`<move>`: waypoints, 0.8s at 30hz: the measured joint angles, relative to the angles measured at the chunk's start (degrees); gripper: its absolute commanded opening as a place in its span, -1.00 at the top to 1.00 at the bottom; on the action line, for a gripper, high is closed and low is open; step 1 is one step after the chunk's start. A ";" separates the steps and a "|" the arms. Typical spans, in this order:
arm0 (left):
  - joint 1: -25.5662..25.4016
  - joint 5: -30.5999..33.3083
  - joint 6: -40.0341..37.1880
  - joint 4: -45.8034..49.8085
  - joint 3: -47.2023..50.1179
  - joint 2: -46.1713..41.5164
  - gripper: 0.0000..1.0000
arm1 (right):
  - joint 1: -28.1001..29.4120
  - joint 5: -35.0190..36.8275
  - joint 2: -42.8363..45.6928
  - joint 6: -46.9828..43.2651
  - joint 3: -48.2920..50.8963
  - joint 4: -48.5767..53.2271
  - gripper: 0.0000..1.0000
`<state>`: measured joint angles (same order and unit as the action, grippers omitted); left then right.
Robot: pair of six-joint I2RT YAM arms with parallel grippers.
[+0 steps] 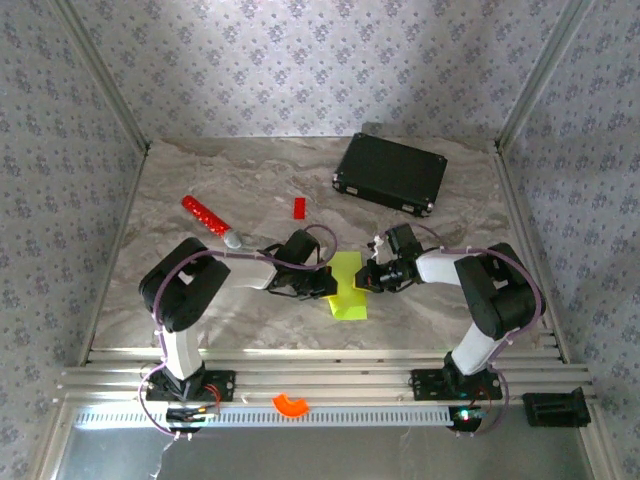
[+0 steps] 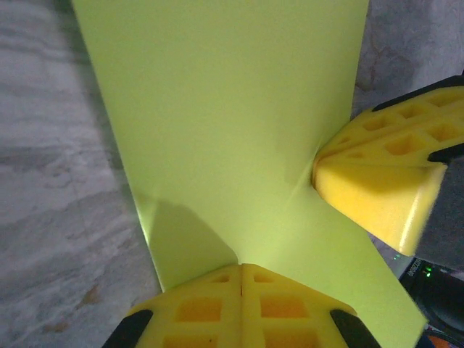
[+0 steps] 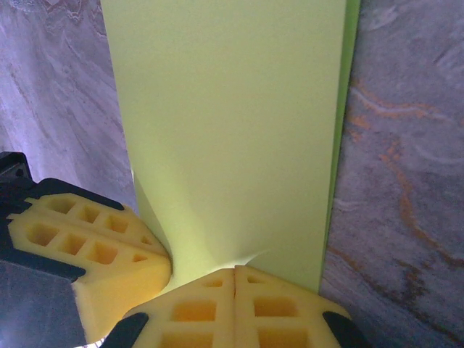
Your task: Fold a paper plane with a square sheet of paper (pick it up from the middle)
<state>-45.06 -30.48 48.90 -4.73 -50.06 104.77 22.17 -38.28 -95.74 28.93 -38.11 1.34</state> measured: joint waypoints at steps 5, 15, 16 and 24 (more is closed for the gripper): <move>0.02 1.36 -0.28 2.49 -0.02 -3.21 1.00 | 0.00 0.00 0.00 0.02 0.00 0.00 1.00; -0.02 1.36 0.11 2.58 -0.13 -6.78 1.00 | 0.04 0.09 0.00 0.02 -0.02 0.00 1.00; -0.04 1.33 0.26 2.19 -0.13 -6.54 1.00 | 0.04 0.11 0.02 0.02 0.00 0.00 1.00; -0.44 1.40 0.87 -0.11 2.05 -3.21 1.00 | 0.11 0.17 0.04 0.02 -0.02 0.02 1.00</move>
<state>-45.50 -29.08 49.78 -4.84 -48.01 101.56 22.28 -38.11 -95.70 28.95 -38.13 1.37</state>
